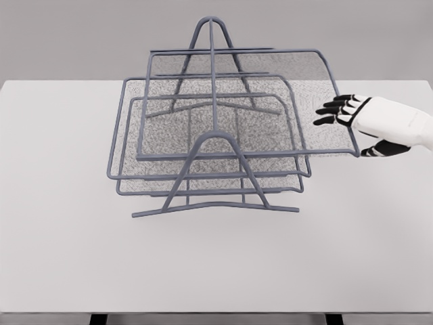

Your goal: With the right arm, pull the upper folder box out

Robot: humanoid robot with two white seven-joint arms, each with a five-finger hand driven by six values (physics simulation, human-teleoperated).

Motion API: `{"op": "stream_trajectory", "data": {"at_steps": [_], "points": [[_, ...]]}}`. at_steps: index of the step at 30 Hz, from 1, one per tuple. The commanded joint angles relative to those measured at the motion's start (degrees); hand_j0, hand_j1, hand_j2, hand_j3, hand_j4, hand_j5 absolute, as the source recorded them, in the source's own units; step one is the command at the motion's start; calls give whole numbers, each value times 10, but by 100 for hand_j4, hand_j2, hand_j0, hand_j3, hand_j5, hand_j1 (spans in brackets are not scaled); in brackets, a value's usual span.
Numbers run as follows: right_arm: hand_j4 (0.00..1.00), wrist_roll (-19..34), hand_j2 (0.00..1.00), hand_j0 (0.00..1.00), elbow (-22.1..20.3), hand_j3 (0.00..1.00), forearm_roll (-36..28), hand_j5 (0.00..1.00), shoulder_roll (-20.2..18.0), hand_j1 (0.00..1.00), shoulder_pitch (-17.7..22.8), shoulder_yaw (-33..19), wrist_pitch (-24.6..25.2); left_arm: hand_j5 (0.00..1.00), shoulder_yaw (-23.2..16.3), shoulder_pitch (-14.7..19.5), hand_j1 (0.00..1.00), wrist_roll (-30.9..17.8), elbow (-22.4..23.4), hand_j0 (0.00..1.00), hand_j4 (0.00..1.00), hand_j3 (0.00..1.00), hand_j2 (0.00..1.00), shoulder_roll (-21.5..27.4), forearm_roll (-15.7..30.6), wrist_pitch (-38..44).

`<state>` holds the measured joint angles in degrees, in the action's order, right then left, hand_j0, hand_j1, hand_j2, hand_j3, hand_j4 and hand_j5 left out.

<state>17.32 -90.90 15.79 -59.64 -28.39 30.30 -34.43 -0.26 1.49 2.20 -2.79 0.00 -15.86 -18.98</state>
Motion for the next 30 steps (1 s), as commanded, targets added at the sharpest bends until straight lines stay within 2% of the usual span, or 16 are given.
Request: {"op": "stream_trajectory", "data": {"at_steps": [1, 8, 23, 30], "points": [[100, 2, 100, 100, 10, 100, 50, 100, -2, 100, 0, 1, -6, 100, 0, 1, 100, 0, 0, 100, 100, 100, 100, 0, 0, 0], [100, 0, 100, 100, 9, 100, 49, 100, -28, 100, 4, 1, -6, 100, 0, 0, 100, 0, 0, 100, 100, 100, 100, 0, 0, 0], [100, -1, 100, 100, 9, 100, 49, 100, -49, 100, 1, 0, -6, 100, 0, 1, 100, 0, 0, 100, 100, 100, 100, 0, 0, 0], [100, -2, 100, 100, 8, 100, 50, 100, -78, 100, -2, 0, -6, 100, 0, 0, 100, 0, 0, 100, 100, 100, 100, 0, 0, 0]]}}
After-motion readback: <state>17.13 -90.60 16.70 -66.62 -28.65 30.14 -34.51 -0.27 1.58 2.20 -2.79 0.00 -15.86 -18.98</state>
